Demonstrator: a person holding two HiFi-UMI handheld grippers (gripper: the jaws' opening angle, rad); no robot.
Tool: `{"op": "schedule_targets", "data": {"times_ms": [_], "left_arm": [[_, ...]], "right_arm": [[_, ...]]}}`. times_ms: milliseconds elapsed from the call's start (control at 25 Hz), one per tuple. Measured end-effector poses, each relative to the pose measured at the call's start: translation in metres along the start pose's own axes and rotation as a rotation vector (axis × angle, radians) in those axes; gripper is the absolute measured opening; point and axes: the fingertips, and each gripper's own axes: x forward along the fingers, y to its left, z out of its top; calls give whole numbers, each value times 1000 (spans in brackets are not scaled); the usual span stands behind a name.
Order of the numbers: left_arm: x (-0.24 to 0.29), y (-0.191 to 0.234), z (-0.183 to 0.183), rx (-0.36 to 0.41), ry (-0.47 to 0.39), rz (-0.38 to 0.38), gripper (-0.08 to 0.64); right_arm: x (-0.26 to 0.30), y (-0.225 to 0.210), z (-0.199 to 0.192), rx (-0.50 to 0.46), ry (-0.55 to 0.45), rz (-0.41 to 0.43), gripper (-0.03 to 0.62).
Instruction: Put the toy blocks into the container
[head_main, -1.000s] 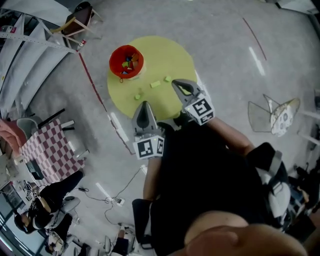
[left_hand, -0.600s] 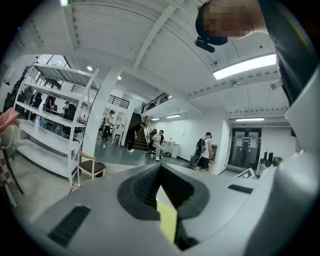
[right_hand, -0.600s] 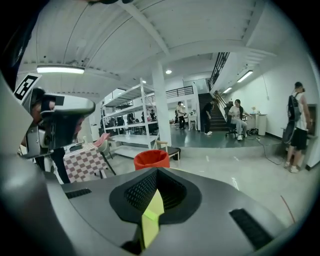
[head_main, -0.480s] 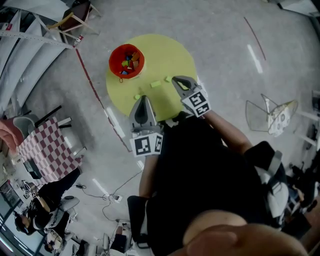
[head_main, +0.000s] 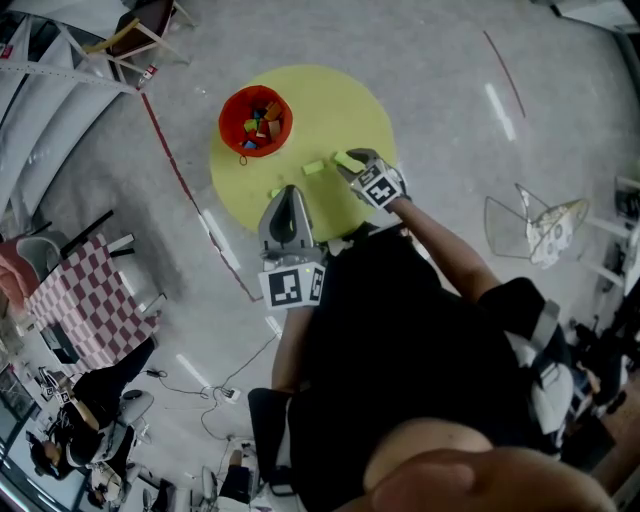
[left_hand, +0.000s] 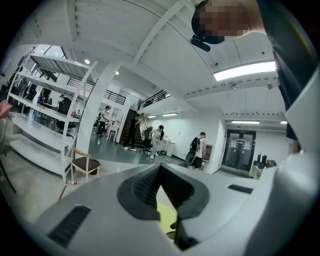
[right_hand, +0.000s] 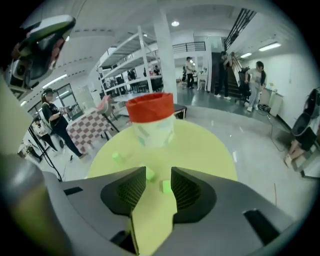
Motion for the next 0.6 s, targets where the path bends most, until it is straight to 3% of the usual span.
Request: {"op": "schedule_targets", "data": {"times_ms": [320, 480, 600], "left_arm": [[5, 18, 3, -34, -1, 13, -15], [4, 26, -7, -12, 24, 10, -15], [4, 30, -7, -23, 28, 14, -15]], "right_arm": [[64, -12, -53, -22, 284, 36, 178], [82, -19, -78, -6, 381, 34, 178], [88, -25, -80, -10, 386, 14, 178]]}}
